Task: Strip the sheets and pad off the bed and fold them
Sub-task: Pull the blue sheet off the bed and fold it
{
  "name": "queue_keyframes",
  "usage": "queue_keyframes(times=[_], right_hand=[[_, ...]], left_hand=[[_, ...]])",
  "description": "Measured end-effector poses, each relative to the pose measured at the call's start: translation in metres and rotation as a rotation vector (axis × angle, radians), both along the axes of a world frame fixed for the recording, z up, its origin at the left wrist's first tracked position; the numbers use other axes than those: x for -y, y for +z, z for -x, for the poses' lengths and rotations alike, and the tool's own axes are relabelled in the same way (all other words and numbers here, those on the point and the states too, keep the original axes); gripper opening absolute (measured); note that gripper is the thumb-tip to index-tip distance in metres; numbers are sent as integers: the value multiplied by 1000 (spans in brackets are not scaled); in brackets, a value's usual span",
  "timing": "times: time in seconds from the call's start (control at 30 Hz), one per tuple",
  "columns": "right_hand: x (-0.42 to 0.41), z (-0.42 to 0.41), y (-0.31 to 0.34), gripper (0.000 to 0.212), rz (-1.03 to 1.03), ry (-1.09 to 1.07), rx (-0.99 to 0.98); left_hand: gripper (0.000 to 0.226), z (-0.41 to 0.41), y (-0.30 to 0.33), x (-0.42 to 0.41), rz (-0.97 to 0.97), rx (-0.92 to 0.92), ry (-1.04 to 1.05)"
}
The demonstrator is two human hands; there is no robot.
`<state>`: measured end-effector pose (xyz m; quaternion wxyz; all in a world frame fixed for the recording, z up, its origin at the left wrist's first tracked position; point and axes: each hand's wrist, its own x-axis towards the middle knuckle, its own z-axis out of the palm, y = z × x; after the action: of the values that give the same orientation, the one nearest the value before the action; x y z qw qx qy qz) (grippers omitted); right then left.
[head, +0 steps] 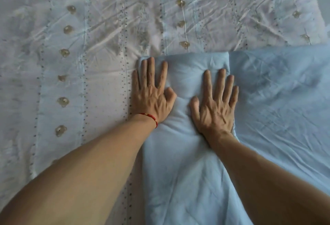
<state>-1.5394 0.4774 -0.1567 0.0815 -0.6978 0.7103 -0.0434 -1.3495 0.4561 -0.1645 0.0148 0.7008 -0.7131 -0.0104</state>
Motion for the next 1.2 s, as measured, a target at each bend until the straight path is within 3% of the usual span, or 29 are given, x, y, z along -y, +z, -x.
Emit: queue_keyframes(times=[0.2, 0.43, 0.6, 0.7, 0.77, 0.87, 0.97, 1.07, 1.13, 1.2], right_hand=[[1, 0, 0, 81, 24, -15, 29], [8, 3, 0, 80, 13, 6, 64], [-22, 20, 21, 81, -118, 195, 106], [-126, 55, 38, 76, -139, 411, 62], [-225, 88, 48, 77, -197, 442, 66], [-330, 126, 51, 74, -229, 451, 101], [-355, 135, 48, 71, -255, 432, 119], [-352, 133, 51, 72, -287, 419, 161], [-352, 133, 51, 72, -308, 430, 216], [-347, 140, 57, 70, -327, 425, 290]], left_hand=[[75, 2, 8, 0, -12, 29, 1], [71, 18, 38, -3, -206, 9, 97], [68, 45, 42, -137, -144, -77, 154], [64, 52, 43, -234, -128, -158, 186], [64, 58, 53, -293, -167, -208, 169], [73, 49, 67, -325, -224, -339, 213], [78, 27, 75, -280, -305, -507, 523], [47, 16, 99, -227, -410, -1066, 881], [26, 22, 121, -211, -447, -1191, 842], [26, 43, 150, -202, -410, -1188, 728]])
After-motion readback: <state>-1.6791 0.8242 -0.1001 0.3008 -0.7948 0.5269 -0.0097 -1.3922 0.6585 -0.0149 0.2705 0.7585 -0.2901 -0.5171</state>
